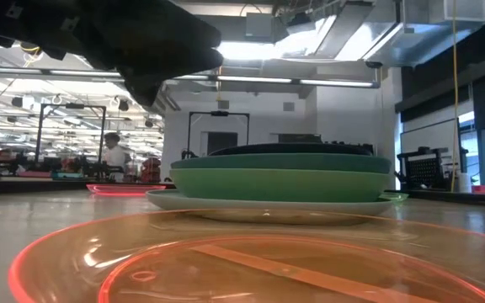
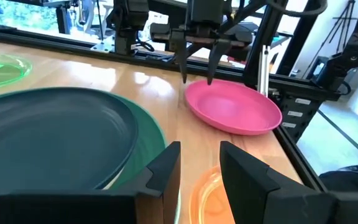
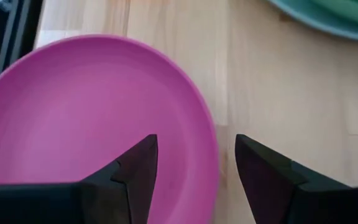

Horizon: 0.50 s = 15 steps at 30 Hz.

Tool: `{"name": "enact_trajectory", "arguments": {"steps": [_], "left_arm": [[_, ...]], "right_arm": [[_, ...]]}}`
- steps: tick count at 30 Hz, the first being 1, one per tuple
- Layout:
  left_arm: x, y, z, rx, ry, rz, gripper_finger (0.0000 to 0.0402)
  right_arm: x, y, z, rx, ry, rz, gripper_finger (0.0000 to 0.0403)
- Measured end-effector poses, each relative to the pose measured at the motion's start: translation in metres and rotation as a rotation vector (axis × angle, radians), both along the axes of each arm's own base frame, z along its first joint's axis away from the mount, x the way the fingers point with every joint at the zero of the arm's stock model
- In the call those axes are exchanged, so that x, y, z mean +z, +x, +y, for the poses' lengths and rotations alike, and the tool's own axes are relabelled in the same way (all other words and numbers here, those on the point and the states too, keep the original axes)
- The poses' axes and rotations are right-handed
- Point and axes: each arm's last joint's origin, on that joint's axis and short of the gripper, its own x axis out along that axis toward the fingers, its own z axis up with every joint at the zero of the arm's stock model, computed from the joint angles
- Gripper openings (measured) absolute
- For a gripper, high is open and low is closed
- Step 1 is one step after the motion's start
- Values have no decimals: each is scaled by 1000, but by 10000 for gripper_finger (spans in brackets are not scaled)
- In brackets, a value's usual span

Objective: Stack plastic plates
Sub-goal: Stack the pink plate on top of the black plate

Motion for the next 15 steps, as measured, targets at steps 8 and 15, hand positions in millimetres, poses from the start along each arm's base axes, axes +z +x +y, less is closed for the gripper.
{"name": "enact_trajectory", "arguments": {"steps": [8,15], "left_arm": [[0,0,0,-1,2,0,105],[0,0,1,3,2,4,105]], "right_arm": [[-10,-2,-1,10,64,16,202],[-11,-2,-5,-22,-8,-19,202]]}}
